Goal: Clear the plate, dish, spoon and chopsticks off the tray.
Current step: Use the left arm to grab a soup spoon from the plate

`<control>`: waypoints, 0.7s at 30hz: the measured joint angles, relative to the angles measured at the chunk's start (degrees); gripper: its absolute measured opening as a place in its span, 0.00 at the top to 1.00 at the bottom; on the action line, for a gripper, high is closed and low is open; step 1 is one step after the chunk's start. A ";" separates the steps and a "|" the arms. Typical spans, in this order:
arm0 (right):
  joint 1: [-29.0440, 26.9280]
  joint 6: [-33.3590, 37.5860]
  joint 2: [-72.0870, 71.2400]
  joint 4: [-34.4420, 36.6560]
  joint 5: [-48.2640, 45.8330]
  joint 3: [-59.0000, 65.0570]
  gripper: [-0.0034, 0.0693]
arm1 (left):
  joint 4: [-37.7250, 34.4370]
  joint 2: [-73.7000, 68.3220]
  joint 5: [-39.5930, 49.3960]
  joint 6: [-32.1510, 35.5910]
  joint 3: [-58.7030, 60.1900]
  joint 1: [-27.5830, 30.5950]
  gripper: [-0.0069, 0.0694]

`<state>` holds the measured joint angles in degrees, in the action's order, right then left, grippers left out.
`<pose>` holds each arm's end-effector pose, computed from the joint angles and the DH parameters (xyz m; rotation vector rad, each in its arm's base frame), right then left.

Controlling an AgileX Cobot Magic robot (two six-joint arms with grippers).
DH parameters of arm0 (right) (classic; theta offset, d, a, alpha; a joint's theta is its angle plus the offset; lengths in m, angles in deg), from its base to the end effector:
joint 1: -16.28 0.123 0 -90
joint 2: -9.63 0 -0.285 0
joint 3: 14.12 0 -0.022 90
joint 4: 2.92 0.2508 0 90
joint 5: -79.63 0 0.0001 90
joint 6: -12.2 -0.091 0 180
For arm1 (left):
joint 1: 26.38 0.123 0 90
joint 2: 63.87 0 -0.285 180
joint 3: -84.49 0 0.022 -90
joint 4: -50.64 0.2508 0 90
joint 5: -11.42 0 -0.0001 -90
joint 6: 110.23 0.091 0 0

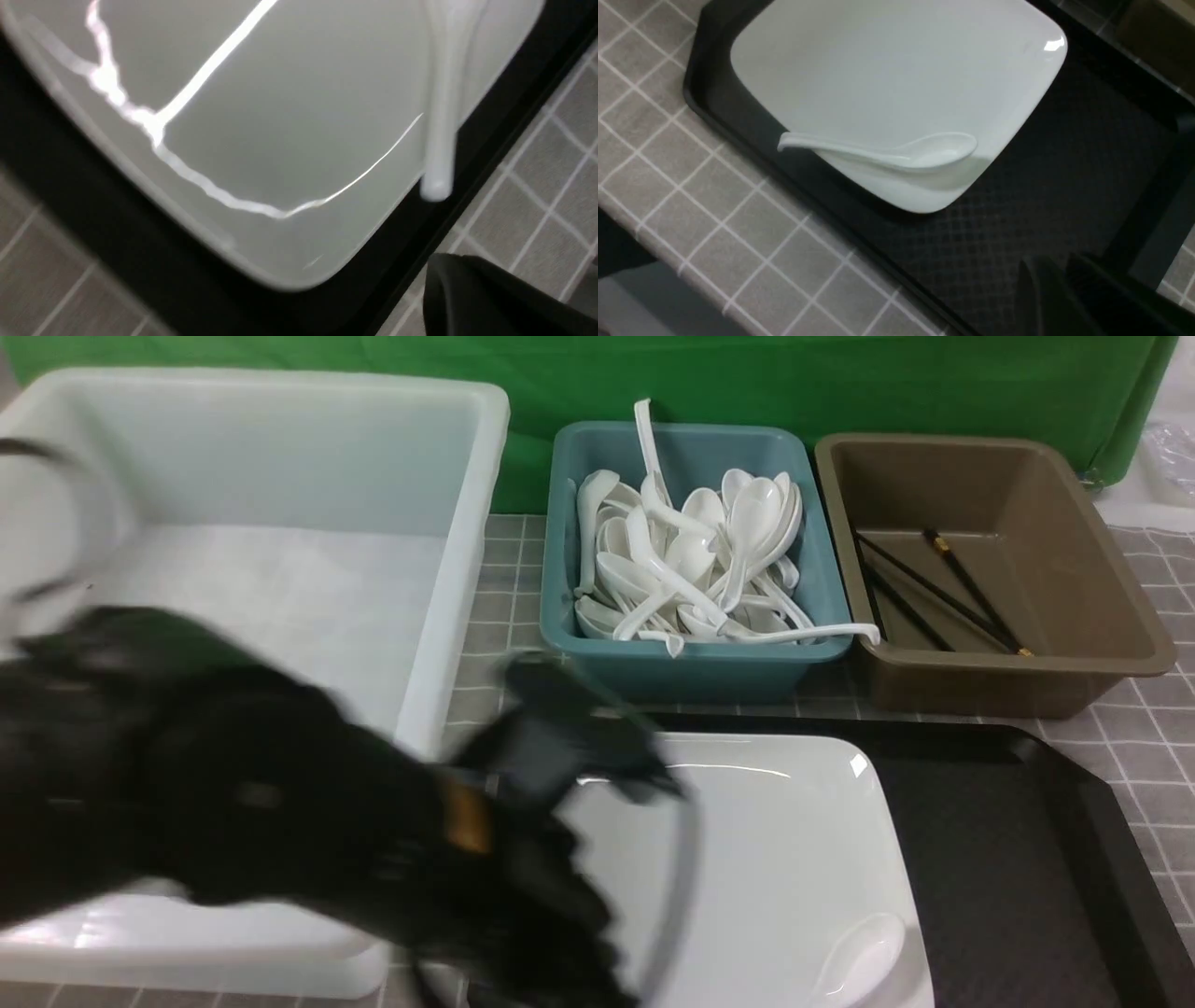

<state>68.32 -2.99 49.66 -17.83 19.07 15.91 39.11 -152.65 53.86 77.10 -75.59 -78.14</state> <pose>0.0641 0.0491 0.3557 -0.7404 2.1373 0.3053 0.1654 -0.2297 0.2698 1.1961 2.4219 -0.4803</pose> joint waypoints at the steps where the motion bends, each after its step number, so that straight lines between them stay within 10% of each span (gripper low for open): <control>1: 0.00 -0.16 -1.55 0.05 -0.05 0.45 0.80 | 0.89 -2.15 -0.15 -1.61 -2.07 -2.29 0.91; 6: 0.00 -0.01 -7.32 0.05 -0.30 1.04 0.79 | 2.44 -15.77 1.38 -2.84 -14.03 -9.52 0.87; 14: 0.00 2.34 -8.42 0.05 -1.10 1.14 0.77 | 10.23 -31.49 5.86 -3.27 -24.66 -9.54 0.51; 21: 0.00 2.68 -8.42 0.10 -1.14 1.14 0.77 | 11.53 -35.00 6.11 -4.19 -25.19 -7.04 0.40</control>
<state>68.32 -0.31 41.23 -17.72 17.93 17.06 50.64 -187.65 59.97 72.91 -100.78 -85.18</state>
